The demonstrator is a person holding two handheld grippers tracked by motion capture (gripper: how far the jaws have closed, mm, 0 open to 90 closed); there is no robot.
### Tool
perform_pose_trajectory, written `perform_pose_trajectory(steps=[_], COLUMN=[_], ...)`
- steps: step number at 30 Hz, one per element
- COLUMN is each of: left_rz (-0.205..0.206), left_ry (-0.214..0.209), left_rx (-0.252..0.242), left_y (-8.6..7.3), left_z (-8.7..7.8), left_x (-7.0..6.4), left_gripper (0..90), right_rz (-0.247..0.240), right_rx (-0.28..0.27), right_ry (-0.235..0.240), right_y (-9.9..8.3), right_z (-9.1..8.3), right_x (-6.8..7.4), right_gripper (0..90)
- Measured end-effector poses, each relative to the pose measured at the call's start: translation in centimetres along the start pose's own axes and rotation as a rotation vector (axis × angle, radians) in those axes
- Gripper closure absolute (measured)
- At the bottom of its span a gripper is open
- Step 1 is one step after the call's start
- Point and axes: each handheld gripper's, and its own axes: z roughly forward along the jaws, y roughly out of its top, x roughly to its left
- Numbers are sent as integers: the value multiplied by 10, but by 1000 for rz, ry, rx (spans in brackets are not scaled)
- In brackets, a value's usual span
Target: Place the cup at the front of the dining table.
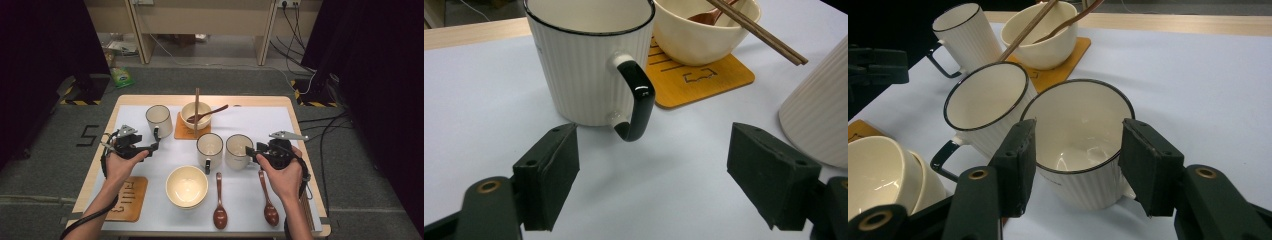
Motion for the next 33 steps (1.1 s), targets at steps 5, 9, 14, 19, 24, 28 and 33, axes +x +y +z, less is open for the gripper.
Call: perform_pose_trajectory(steps=[5, 9, 14, 19, 24, 28, 33], left_rz=[6, 14, 15, 7, 2, 5, -11], left_ry=[4, 7, 9, 12, 15, 28, 39], left_rx=[-17, -41, -54, -70, -90, -108, -143], left_y=[-4, -10, -18, -32, -48, -57, -63], left_z=[-10, -19, -29, -39, -48, -54, -63], left_x=[2, 4, 7, 8, 9, 11, 12], left_gripper=[202, 208, 207, 207, 207, 206, 205], right_rz=[-3, 0, -4, -5, -7, -8, -8], right_rx=[0, 2, 5, 3, 5, 5, 5], right_ry=[1, -1, -1, -1, -2, 0, 1], right_y=[0, -1, -1, -1, -1, -1, -1], right_z=[0, 0, 1, 1, 1, 2, 1], right_x=[0, 0, 1, 2, 2, 3, 4], right_gripper=[486, 486, 486, 486, 485, 485, 485])
